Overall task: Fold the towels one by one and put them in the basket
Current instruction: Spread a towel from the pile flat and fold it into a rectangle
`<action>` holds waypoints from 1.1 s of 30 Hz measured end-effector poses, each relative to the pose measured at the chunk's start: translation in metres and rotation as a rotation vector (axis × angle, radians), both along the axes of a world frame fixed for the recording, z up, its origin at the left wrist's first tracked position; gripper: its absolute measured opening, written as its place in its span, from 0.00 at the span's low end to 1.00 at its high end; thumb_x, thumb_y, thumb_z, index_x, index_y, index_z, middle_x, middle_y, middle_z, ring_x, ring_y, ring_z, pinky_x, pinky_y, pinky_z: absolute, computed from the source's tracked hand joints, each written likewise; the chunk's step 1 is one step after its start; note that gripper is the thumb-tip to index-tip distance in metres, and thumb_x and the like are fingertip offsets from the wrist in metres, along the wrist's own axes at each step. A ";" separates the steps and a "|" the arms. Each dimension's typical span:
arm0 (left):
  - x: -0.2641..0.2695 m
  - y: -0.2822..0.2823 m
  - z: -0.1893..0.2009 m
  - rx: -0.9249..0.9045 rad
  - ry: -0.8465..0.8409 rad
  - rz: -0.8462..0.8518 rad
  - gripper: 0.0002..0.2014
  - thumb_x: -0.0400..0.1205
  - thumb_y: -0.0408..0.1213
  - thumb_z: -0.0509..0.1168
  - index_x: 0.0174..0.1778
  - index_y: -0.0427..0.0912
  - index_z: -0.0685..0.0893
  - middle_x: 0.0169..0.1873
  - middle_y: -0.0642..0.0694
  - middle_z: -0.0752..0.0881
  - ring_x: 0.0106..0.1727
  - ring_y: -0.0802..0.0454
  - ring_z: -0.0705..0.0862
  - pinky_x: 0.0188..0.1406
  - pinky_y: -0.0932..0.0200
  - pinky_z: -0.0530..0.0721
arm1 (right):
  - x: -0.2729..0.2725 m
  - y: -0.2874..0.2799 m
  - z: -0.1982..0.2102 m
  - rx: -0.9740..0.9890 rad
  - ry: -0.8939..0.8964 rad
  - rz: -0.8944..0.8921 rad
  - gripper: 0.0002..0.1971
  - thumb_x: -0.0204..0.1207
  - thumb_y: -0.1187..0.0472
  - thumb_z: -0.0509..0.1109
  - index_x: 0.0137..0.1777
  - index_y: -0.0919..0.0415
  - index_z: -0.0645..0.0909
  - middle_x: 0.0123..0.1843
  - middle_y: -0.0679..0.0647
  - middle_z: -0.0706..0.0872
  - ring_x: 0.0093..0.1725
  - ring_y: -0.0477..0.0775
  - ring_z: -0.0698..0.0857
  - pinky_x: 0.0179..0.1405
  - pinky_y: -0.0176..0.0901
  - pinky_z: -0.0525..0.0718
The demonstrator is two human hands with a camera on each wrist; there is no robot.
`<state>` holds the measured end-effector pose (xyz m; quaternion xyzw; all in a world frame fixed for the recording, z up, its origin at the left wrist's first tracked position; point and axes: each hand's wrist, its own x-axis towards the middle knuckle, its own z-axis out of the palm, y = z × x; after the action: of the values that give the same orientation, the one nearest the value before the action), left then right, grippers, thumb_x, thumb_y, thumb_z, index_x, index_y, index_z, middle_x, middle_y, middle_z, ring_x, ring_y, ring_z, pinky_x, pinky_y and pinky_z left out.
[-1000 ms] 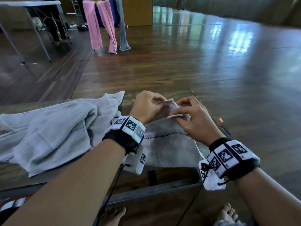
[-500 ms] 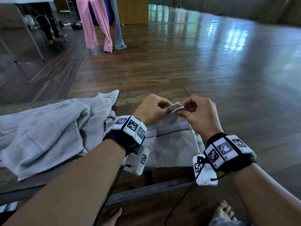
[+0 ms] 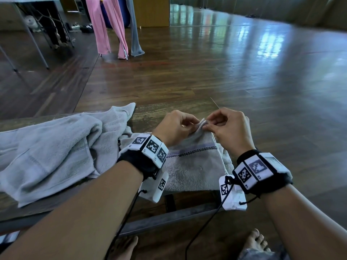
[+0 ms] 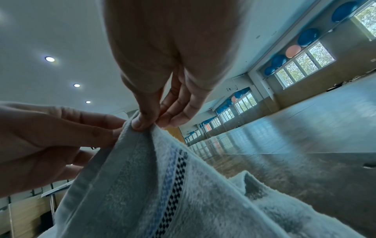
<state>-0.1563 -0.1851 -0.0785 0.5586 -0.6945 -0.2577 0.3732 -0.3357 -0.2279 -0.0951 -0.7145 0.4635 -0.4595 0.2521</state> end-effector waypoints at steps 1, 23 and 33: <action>0.000 -0.001 -0.001 0.000 -0.006 -0.001 0.09 0.82 0.42 0.71 0.50 0.44 0.93 0.38 0.46 0.93 0.36 0.59 0.85 0.48 0.52 0.87 | 0.000 0.000 0.000 0.004 -0.002 0.004 0.11 0.63 0.64 0.88 0.39 0.54 0.89 0.34 0.47 0.91 0.34 0.41 0.90 0.37 0.29 0.86; 0.001 -0.001 -0.003 -0.236 -0.267 0.041 0.14 0.79 0.53 0.70 0.44 0.45 0.85 0.42 0.48 0.84 0.40 0.52 0.81 0.42 0.57 0.81 | 0.001 0.000 0.002 -0.003 0.168 0.063 0.02 0.78 0.58 0.77 0.45 0.50 0.89 0.39 0.41 0.89 0.37 0.33 0.83 0.34 0.18 0.74; 0.002 -0.004 -0.007 -0.264 -0.374 0.036 0.12 0.77 0.43 0.73 0.40 0.36 0.90 0.37 0.42 0.86 0.35 0.43 0.84 0.37 0.50 0.81 | 0.001 0.002 0.006 0.039 0.101 0.213 0.03 0.78 0.60 0.78 0.49 0.56 0.90 0.43 0.48 0.91 0.42 0.46 0.87 0.44 0.32 0.85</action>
<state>-0.1540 -0.1895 -0.0856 0.5554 -0.7691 -0.0497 0.3123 -0.3348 -0.2260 -0.0892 -0.7770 0.4059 -0.3844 0.2894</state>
